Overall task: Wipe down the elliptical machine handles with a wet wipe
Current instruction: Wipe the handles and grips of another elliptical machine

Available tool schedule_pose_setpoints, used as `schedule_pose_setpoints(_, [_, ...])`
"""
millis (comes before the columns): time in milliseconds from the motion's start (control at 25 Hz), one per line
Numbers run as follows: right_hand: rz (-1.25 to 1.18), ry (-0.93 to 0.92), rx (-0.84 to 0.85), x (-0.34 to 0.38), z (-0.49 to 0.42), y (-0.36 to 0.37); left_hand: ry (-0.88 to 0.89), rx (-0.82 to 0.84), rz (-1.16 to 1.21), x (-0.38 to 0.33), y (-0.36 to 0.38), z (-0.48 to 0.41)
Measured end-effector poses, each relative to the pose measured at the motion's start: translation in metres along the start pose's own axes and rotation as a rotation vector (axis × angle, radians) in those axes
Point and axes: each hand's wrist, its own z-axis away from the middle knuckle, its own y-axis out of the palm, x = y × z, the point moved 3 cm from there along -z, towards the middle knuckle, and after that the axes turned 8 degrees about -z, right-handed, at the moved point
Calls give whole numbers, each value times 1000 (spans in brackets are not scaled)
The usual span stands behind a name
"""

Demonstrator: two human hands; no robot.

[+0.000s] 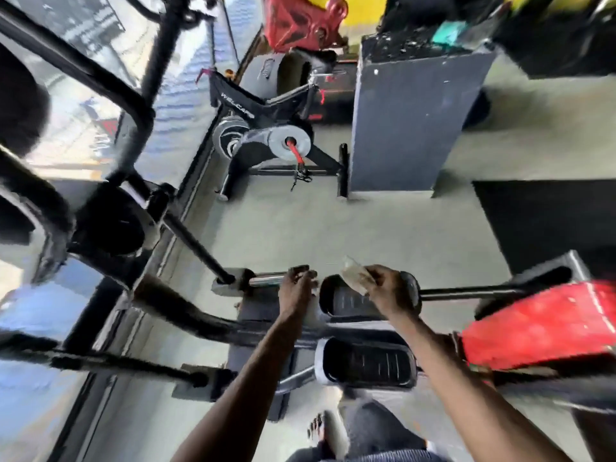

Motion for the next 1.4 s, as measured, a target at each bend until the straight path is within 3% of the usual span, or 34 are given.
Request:
schedule_pose_setpoints(160, [-65, 166, -447, -62, 69, -128, 57, 286, -122, -7, 127, 54])
schedule_pose_setpoints(240, [-83, 192, -551, -77, 86, -159, 74, 324, -139, -8, 160, 65])
schedule_pose_setpoints(360, [-143, 241, -784, -112, 152, -256, 146, 536, -226, -9, 266, 130])
schedule_pose_setpoints(560, [-252, 345, -1041, -177, 245, -413, 243, 725, -343, 0, 440, 250])
schedule_pose_setpoints(1040, [-498, 336, -1357, -261, 339, -742, 296, 956, -375, 9, 803, 434])
schedule_pose_setpoints(1400, [-483, 376, -1343, -327, 282, -1012, 226, 1011, -348, -28, 1075, 483])
